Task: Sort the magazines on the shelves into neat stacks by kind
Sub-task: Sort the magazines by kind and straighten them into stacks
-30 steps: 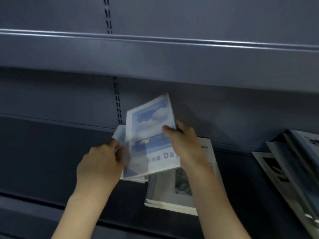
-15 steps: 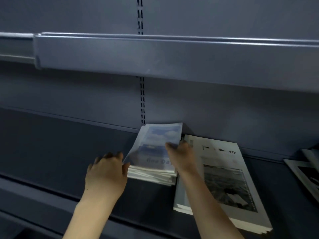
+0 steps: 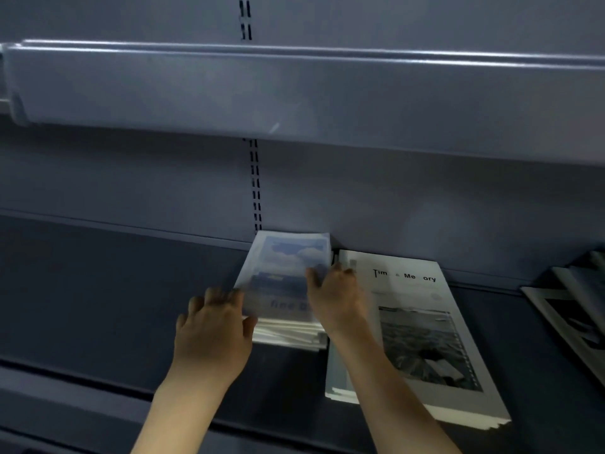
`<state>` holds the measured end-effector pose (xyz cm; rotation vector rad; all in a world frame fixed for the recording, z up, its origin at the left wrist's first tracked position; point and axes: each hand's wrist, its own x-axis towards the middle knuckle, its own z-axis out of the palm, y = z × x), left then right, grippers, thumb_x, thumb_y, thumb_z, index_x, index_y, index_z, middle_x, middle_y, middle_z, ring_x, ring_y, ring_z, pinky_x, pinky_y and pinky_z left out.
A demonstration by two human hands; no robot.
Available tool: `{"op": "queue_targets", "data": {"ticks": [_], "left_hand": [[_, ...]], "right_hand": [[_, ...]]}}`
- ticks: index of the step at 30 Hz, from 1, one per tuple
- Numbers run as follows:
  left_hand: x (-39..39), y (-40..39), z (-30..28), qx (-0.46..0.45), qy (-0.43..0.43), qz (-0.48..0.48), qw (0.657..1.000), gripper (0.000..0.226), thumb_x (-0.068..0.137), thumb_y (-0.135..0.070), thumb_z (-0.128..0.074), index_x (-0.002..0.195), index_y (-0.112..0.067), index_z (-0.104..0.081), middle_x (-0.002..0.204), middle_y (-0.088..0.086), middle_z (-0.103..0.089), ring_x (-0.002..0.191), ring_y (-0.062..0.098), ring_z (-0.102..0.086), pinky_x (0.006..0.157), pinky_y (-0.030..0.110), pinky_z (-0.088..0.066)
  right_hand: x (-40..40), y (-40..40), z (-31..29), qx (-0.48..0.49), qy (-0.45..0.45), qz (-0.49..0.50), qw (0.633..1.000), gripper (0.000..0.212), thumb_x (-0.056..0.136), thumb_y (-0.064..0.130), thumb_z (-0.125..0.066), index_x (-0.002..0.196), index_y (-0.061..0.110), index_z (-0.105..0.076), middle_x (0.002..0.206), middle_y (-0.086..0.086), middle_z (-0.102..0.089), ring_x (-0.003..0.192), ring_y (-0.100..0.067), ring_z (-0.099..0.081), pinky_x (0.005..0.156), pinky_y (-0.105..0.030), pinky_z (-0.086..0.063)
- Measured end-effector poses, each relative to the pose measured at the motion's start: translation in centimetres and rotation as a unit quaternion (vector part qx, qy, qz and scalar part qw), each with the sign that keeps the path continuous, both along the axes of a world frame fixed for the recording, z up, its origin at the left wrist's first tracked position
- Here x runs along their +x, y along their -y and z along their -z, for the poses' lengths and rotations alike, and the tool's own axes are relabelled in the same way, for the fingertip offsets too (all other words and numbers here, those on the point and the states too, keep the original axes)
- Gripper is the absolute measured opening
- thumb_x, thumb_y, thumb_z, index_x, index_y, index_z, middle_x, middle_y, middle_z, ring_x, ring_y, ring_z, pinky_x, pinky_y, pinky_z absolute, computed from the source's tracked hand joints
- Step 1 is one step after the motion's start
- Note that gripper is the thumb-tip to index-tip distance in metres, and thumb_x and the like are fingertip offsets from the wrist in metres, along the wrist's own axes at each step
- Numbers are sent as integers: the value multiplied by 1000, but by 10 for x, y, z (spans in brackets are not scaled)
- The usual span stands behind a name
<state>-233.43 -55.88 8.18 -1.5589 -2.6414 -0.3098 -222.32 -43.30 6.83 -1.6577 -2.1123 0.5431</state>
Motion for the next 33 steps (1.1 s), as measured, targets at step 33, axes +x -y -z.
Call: {"op": "queue_targets", "data": {"ticks": [33], "left_hand": [[362,-134,-54,88,-5,318,944,34,96,-43,-33,119,-25,-50,126,-2,-50,124,22,-37,99,40,-28]], "right_hand": [[428,-11,-74,207,102,128,965,43,89,40,-55,125,18,-58,127,-4,-57,120,-28,-47,96,-38,-39]]}}
